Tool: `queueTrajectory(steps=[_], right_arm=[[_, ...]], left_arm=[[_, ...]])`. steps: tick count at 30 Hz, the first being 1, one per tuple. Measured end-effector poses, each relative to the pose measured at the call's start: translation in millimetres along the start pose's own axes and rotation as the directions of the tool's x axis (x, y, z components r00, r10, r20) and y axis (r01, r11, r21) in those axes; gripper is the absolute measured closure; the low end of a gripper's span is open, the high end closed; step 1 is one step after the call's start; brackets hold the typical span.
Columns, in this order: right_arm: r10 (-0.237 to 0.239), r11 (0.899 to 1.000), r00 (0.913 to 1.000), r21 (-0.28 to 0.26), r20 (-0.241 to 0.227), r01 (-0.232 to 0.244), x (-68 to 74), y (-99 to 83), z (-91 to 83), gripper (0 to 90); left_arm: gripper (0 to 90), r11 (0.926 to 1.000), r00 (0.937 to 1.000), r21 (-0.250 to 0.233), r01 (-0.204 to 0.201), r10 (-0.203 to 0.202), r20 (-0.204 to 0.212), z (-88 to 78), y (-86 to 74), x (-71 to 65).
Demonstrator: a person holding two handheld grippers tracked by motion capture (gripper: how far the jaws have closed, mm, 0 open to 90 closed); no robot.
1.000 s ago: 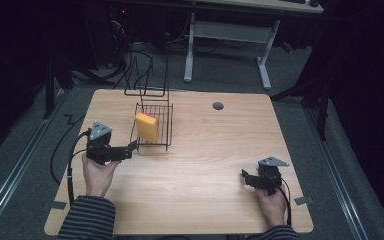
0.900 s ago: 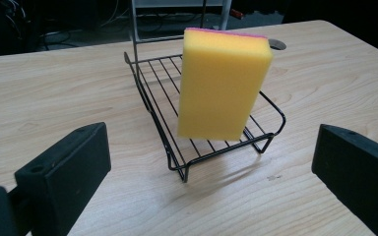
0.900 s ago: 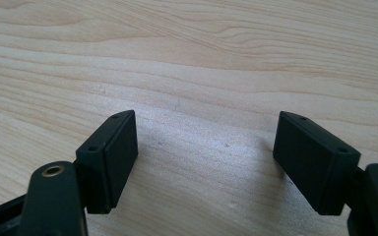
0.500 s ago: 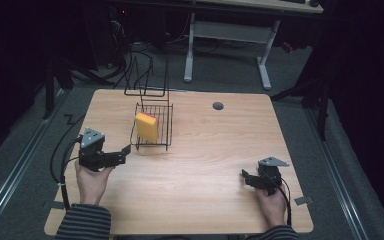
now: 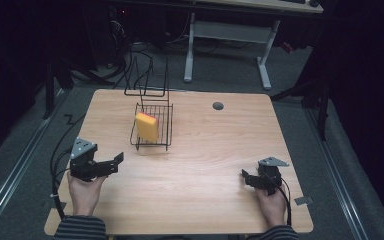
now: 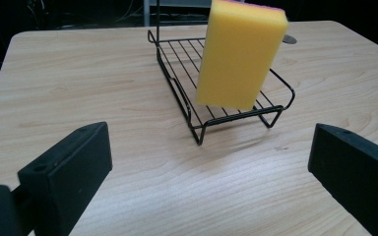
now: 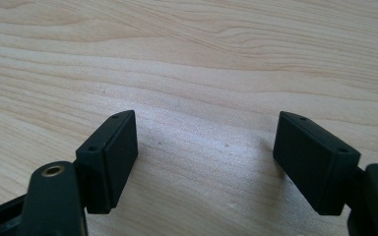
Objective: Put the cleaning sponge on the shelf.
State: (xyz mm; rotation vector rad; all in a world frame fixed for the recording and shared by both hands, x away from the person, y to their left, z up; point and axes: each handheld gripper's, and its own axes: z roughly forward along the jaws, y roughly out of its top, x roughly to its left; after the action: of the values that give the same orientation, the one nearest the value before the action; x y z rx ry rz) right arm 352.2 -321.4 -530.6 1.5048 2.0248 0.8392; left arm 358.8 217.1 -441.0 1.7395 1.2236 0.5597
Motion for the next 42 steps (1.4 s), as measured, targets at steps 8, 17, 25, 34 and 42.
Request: queueTrajectory(steps=[8,17,25,34,42], right_arm=[[0.000,1.000,1.0000,0.000,0.000,0.000,0.0,0.0,0.0,25.2],[0.000,1.000,1.0000,0.000,-0.001,0.000,0.1,-0.1,-0.1,25.1],[0.000,1.000,1.0000,0.000,-0.001,0.000,0.2,-0.2,-0.2,25.1],[0.001,1.000,1.0000,0.000,-0.001,-0.001,0.2,-0.2,-0.2,25.1],[0.000,1.000,1.0000,0.000,-0.001,0.000,0.3,-0.2,-0.2,25.1]], left_arm=[[3.4,0.9998,0.9998,-0.002,0.019,-0.019,-0.001,-3.7,-8.4,2.4],[3.9,0.9987,0.9987,0.009,0.051,-0.051,-0.002,-6.5,-24.3,3.6],[5.1,0.9979,0.9982,0.027,0.058,-0.058,-0.013,-7.0,-36.9,4.9],[5.3,0.9959,0.9974,0.055,0.072,-0.071,-0.011,-2.3,-47.5,6.1],[5.9,0.9936,0.9966,0.078,0.082,-0.082,-0.007,4.8,-55.0,7.9]])
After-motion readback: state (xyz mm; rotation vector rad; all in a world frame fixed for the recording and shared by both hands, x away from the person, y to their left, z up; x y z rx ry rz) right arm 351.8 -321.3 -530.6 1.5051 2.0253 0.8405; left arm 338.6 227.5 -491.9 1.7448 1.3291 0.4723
